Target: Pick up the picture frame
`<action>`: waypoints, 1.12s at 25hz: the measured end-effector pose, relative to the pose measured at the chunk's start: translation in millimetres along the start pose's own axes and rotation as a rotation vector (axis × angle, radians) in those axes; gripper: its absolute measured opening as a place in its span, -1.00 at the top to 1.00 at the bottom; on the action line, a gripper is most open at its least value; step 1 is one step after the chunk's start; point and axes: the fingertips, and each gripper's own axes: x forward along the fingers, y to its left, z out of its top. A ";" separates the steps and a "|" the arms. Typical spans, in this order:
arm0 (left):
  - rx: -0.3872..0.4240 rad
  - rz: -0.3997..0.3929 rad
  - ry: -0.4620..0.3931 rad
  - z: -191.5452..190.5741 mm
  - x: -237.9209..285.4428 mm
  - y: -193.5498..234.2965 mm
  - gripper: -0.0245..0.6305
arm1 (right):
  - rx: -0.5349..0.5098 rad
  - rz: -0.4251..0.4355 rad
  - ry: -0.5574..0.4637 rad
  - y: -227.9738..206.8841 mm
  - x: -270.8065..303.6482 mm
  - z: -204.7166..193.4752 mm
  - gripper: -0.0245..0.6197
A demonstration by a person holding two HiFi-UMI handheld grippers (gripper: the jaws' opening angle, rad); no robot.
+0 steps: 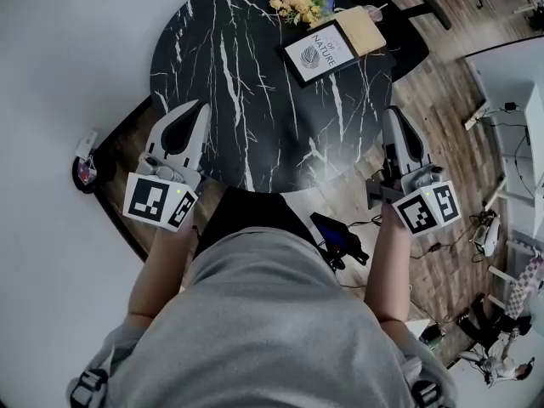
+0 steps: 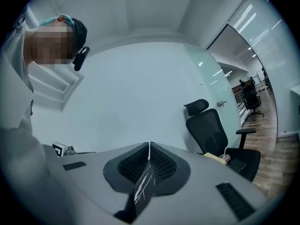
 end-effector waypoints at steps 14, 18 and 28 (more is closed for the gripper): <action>-0.008 -0.033 0.070 -16.7 33.4 -11.9 0.91 | 0.054 -0.008 0.005 -47.2 34.6 -10.1 0.84; -0.018 -0.034 0.091 -25.0 40.4 -11.7 0.91 | 0.074 0.022 0.032 -47.7 46.6 -22.6 0.84; -0.035 -0.024 0.135 -48.1 58.2 -8.5 0.91 | 0.119 0.018 0.063 -68.9 60.6 -49.0 0.84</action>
